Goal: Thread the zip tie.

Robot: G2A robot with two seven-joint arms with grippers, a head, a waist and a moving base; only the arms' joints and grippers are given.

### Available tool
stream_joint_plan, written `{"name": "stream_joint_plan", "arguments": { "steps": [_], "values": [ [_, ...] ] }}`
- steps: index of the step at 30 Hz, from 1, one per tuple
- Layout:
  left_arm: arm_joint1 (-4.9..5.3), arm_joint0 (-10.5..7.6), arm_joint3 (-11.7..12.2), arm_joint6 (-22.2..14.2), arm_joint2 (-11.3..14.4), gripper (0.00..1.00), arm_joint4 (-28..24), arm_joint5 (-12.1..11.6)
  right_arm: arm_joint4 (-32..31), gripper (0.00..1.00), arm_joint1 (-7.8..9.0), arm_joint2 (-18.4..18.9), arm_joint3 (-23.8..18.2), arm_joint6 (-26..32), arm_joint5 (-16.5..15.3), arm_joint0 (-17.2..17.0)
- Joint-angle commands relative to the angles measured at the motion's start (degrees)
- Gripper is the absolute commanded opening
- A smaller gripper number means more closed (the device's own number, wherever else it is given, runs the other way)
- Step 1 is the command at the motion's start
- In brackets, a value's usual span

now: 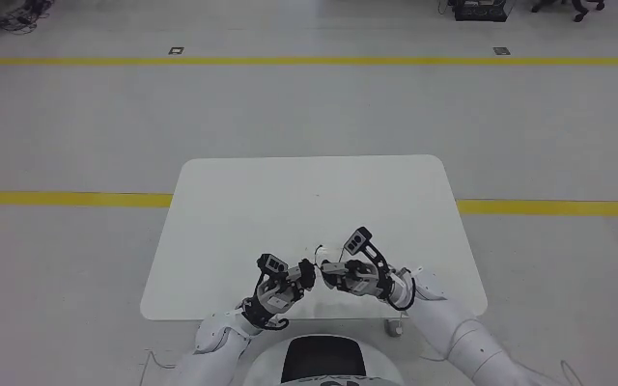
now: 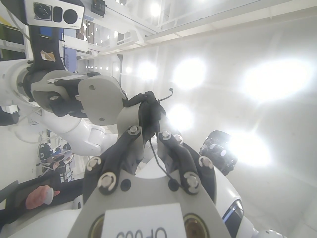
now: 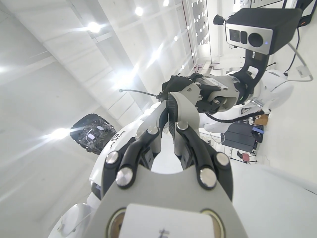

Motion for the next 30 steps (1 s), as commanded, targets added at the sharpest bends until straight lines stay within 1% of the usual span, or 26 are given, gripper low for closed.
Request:
{"name": "stream_joint_plan", "arguments": {
  "steps": [1, 30],
  "values": [
    [0.00, 0.00, 0.0, 0.0, 0.0, 0.00, 0.0, 0.0, -0.4, 0.00, 0.01, 0.3, -0.1, -0.1, 0.1, -0.2],
    [0.00, 0.00, 0.0, 0.0, 0.0, 0.00, 0.0, 0.0, -3.5, 0.00, -0.11, 3.0, -0.2, -0.2, 1.0, -1.9]
  ]
}}
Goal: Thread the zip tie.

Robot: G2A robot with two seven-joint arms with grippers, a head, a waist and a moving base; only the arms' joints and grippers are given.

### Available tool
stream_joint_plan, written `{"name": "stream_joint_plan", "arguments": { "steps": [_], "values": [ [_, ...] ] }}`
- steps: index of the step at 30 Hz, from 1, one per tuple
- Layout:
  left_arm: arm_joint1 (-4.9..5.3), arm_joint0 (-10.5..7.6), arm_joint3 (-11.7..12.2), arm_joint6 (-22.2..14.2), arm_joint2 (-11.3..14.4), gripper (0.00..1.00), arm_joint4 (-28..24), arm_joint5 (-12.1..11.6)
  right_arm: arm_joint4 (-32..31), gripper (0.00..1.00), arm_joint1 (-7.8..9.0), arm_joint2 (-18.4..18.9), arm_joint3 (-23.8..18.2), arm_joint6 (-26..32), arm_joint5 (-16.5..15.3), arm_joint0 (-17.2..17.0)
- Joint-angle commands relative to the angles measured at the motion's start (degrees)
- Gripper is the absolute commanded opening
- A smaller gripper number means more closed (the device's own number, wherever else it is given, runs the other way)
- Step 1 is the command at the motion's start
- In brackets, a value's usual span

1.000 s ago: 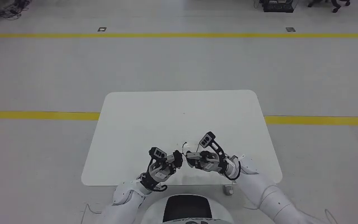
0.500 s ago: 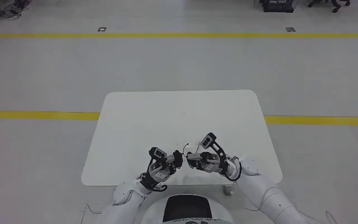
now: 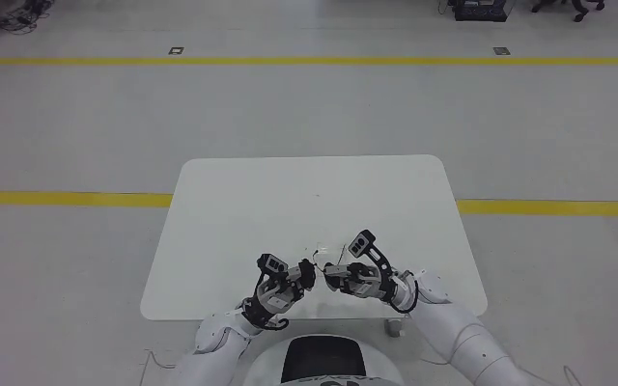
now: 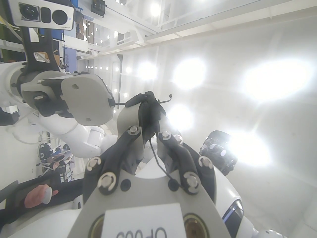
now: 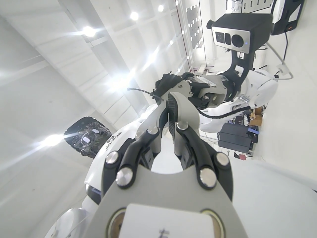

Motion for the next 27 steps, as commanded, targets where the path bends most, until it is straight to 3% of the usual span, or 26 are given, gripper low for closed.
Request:
{"name": "stream_joint_plan", "arguments": {
  "steps": [1, 27],
  "values": [
    [0.00, 0.00, 0.0, 0.0, 0.0, 0.00, 0.0, 0.0, -0.1, 0.00, -0.03, 0.1, 0.1, 0.0, 0.1, -0.1],
    [0.00, 0.00, 0.0, 0.0, 0.0, 0.00, 0.0, 0.0, -1.9, 0.00, -0.22, 1.6, 0.5, -0.2, 0.4, -1.1]
  ]
}}
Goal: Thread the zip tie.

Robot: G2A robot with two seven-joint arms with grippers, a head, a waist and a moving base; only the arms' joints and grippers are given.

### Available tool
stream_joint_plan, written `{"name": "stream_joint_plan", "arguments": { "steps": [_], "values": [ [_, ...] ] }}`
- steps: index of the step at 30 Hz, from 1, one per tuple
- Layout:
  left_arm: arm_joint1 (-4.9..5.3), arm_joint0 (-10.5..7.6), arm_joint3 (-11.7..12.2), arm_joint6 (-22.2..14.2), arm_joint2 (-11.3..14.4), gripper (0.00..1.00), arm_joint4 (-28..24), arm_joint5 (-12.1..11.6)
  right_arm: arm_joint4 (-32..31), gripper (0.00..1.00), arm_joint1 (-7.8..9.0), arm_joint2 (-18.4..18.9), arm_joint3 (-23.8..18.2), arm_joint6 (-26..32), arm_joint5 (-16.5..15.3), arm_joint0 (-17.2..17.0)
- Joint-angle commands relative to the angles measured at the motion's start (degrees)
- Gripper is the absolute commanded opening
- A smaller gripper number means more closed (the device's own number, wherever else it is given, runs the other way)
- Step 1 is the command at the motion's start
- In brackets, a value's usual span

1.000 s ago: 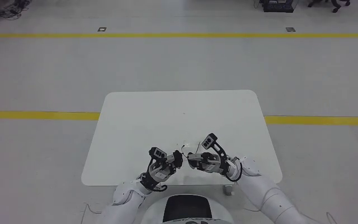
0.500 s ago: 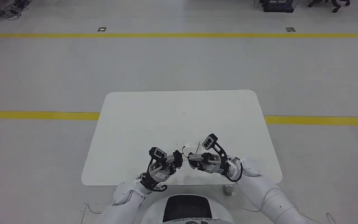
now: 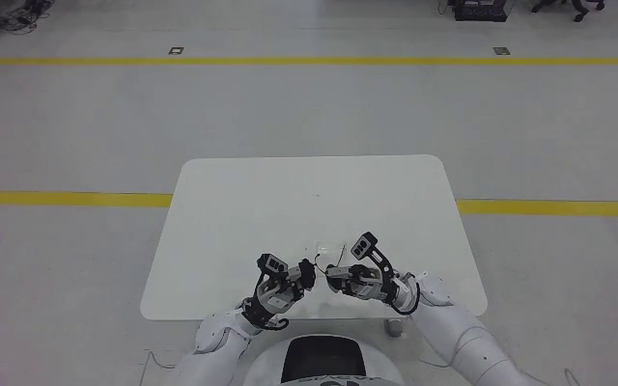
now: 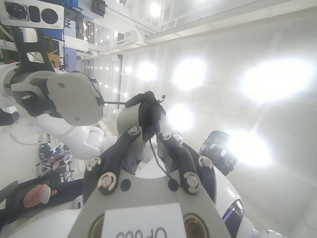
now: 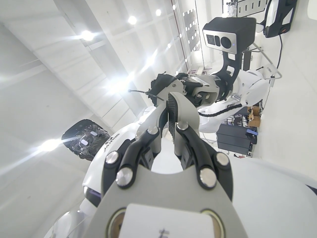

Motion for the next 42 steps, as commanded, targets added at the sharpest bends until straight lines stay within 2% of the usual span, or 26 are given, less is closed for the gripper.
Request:
{"name": "stream_joint_plan", "arguments": {
  "steps": [1, 42],
  "values": [
    [0.00, 0.00, 0.0, 0.0, 0.0, 0.00, 0.0, 0.0, -0.1, 0.00, -0.01, 0.1, 0.0, -0.1, 0.0, -0.1],
    [0.00, 0.00, 0.0, 0.0, 0.0, 0.00, 0.0, 0.0, -2.9, 0.00, -0.38, 0.8, 1.0, -0.9, 0.7, -0.5]
  ]
}}
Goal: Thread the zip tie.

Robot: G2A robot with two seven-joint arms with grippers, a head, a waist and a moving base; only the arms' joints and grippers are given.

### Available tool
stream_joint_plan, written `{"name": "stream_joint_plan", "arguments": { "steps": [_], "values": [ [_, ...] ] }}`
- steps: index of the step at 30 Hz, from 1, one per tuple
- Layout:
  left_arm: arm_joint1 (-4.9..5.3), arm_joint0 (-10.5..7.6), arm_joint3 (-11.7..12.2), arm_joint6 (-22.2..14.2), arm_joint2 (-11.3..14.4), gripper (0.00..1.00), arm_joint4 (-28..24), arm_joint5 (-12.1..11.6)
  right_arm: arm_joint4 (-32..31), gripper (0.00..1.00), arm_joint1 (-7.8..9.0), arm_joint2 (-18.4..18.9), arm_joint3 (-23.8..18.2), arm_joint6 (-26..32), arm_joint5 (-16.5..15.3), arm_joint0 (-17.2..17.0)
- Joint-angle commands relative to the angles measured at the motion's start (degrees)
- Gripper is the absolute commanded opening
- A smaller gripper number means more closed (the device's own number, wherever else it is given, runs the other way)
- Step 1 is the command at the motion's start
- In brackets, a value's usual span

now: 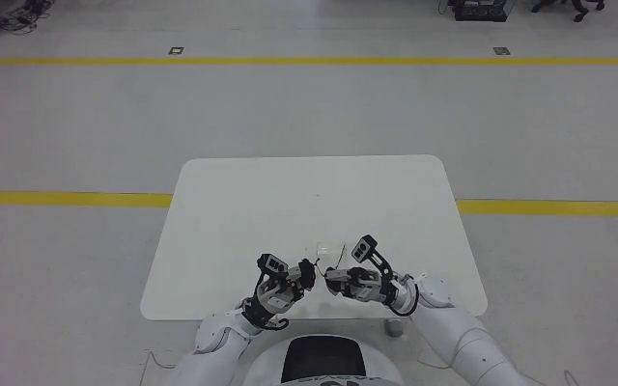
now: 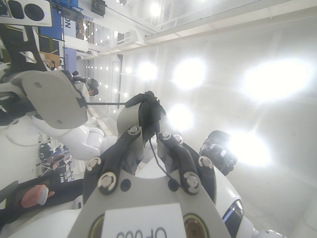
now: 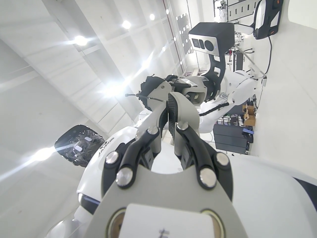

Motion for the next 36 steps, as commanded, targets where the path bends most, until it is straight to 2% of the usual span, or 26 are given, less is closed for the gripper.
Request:
{"name": "stream_joint_plan", "arguments": {
  "steps": [1, 36],
  "values": [
    [0.00, 0.00, 0.0, 0.0, 0.0, 0.00, 0.0, 0.0, 0.0, 0.00, -0.02, 0.0, 0.1, 0.0, 0.0, 0.0],
    [0.00, 0.00, 0.0, 0.0, 0.0, 0.00, 0.0, 0.0, -1.2, 0.00, -0.26, 0.3, 0.8, -0.4, 0.1, -0.3]
  ]
}}
